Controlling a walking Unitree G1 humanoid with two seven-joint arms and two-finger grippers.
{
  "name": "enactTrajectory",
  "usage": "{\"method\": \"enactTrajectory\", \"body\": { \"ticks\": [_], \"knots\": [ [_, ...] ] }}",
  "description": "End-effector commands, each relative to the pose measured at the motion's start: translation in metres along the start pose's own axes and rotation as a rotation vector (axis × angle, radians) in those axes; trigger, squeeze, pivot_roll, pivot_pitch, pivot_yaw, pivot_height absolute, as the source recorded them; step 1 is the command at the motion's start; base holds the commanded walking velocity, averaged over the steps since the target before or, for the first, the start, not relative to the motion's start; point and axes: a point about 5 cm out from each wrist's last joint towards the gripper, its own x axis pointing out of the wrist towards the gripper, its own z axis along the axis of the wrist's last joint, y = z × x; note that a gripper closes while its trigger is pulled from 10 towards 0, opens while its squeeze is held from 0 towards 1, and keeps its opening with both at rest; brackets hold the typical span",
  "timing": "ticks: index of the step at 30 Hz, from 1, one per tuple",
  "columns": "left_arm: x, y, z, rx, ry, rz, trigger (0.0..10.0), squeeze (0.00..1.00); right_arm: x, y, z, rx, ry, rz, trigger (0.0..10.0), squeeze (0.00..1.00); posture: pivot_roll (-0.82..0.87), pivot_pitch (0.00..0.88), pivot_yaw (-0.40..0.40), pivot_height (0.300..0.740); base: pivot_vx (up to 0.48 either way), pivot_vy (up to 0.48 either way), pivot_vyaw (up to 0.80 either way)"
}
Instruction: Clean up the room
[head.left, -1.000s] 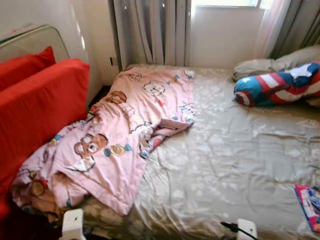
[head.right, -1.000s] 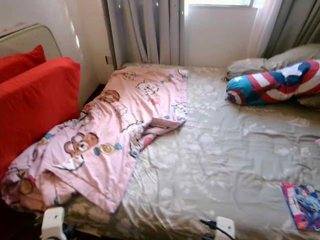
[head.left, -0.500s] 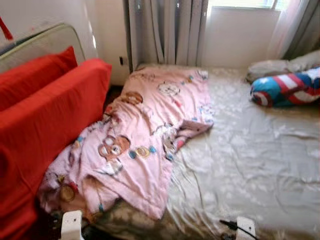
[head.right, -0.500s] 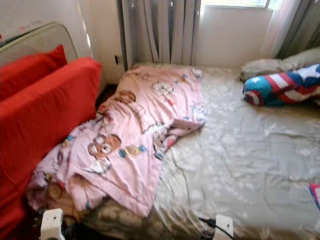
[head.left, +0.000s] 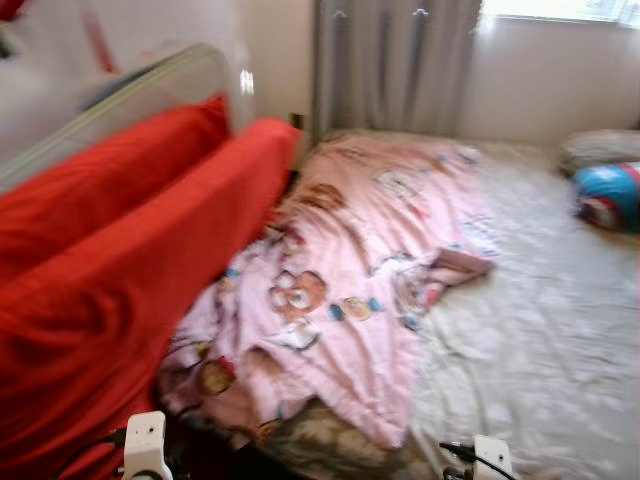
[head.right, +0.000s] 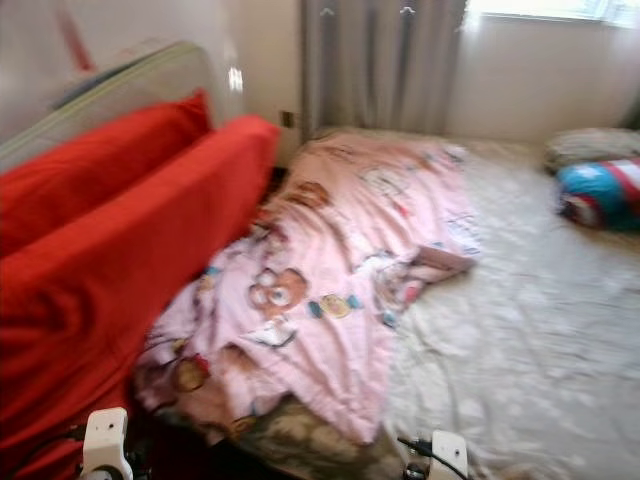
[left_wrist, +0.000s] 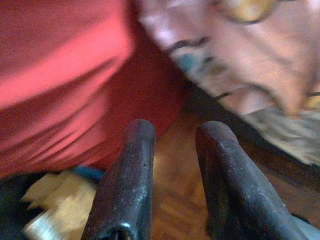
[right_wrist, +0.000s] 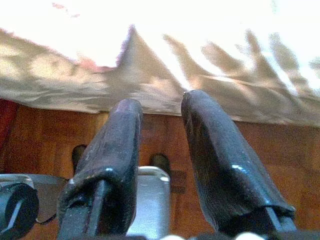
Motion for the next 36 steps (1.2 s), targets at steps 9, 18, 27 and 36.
{"method": "enactTrajectory", "body": {
  "ticks": [9, 18, 27, 36],
  "knots": [
    [-0.001, -0.005, -0.007, -0.003, 0.017, -0.016, 10.0, 0.00, -0.002, -0.007, -0.005, 0.019, 0.011, -0.023, 10.0, 0.00, 0.04, 0.000, 0.020, 0.740, 0.000, 0.000, 0.37],
    [0.002, -0.009, 0.005, -0.005, -0.028, -0.029, 10.0, 0.00, -0.002, -0.007, -0.003, 0.029, -0.008, -0.029, 10.0, 0.00, 0.04, 0.000, 0.013, 0.740, 0.000, 0.000, 0.00],
    [0.004, -0.013, 0.011, -0.013, -0.045, -0.040, 10.0, 0.00, -0.002, -0.007, -0.001, 0.011, -0.018, -0.025, 10.0, 0.00, 0.05, 0.000, 0.010, 0.740, 0.000, 0.000, 0.00],
    [0.007, -0.019, 0.024, -0.034, -0.103, -0.058, 10.0, 0.00, -0.002, -0.007, 0.000, 0.016, -0.024, -0.024, 10.0, 0.00, 0.05, 0.000, 0.007, 0.740, 0.000, 0.000, 0.60]
  ]
}}
